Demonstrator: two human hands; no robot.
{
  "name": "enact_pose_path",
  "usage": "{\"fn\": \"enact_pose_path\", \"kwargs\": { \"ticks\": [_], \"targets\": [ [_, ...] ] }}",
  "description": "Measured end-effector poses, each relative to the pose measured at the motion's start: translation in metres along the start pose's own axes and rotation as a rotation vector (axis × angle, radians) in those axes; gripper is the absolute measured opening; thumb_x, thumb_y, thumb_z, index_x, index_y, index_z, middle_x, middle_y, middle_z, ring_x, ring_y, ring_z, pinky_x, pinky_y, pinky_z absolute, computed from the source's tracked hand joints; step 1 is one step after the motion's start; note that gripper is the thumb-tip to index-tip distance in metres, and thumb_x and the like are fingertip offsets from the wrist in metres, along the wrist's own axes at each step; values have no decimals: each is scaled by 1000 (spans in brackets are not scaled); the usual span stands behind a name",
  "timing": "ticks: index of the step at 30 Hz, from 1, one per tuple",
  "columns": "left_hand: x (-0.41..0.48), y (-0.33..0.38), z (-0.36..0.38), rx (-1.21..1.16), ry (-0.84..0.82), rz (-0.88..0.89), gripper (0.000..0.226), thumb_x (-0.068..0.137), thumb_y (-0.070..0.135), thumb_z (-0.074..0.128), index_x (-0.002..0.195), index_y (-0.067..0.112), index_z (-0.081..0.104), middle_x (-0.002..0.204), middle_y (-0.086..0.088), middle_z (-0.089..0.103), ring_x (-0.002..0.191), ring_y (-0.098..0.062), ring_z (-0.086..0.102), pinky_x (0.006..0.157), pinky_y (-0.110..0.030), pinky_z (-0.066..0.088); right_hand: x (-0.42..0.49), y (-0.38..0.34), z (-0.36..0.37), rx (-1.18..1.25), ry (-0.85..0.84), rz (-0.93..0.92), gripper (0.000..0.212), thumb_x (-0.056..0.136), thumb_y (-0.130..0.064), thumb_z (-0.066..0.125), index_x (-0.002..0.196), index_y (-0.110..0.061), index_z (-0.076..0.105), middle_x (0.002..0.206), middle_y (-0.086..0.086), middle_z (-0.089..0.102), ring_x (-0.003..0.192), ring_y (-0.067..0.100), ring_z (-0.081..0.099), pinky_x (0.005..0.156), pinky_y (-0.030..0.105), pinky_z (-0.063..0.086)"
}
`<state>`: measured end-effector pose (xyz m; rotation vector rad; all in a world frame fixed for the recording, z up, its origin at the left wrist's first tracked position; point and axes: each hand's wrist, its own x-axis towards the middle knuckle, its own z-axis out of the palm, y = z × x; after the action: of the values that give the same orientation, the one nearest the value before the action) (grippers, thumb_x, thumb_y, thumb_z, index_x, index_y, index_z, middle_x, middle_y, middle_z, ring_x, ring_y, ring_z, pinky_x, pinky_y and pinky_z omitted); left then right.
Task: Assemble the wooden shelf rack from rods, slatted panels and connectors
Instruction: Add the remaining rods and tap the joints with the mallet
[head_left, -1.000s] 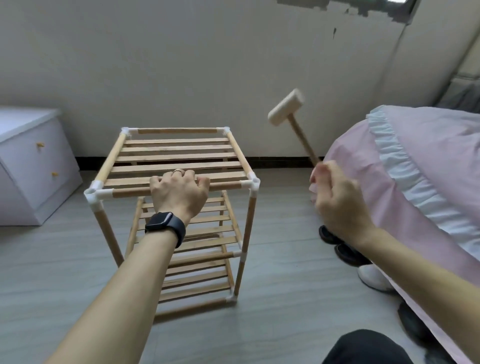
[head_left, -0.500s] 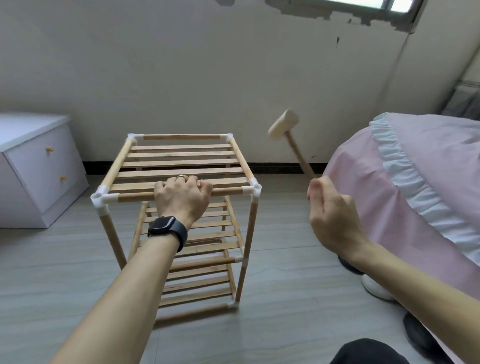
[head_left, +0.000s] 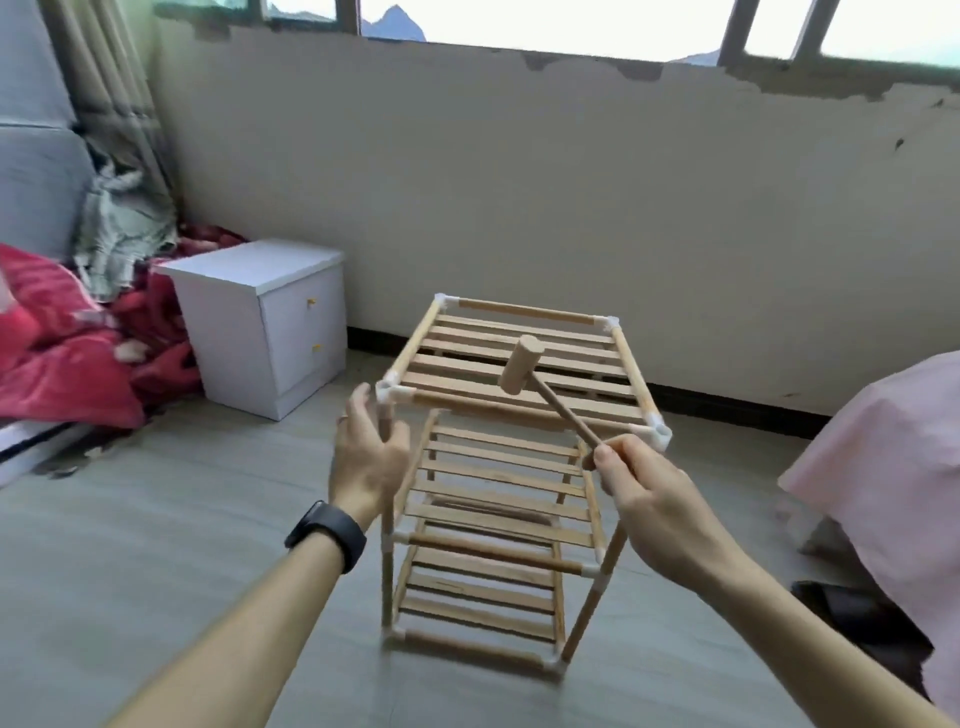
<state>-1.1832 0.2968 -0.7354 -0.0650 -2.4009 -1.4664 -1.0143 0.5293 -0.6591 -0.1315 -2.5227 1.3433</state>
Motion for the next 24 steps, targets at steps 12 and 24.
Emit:
{"fn": "enact_pose_path", "kwargs": {
  "ticks": [12, 24],
  "targets": [
    [-28, -13, -9, 16, -309, 246, 48, 96, 60, 41, 121, 24, 62, 102, 3, 75, 91, -16, 71, 79, -41, 61, 19, -34, 47, -289, -31, -333, 19, 109, -29, 41, 95, -28, 54, 60, -9, 62, 42, 9, 49, 39, 16, 32],
    [-34, -7, -7, 10, -338, 261, 49, 97, 55, 44, 129, 22, 61, 111, 1, 74, 98, -20, 72, 83, -44, 60, 3, -24, 32, -108, 128, -288, 21, 108, -27, 46, 96, -23, 62, 61, -8, 62, 41, 6, 46, 39, 17, 33]
  ]
}}
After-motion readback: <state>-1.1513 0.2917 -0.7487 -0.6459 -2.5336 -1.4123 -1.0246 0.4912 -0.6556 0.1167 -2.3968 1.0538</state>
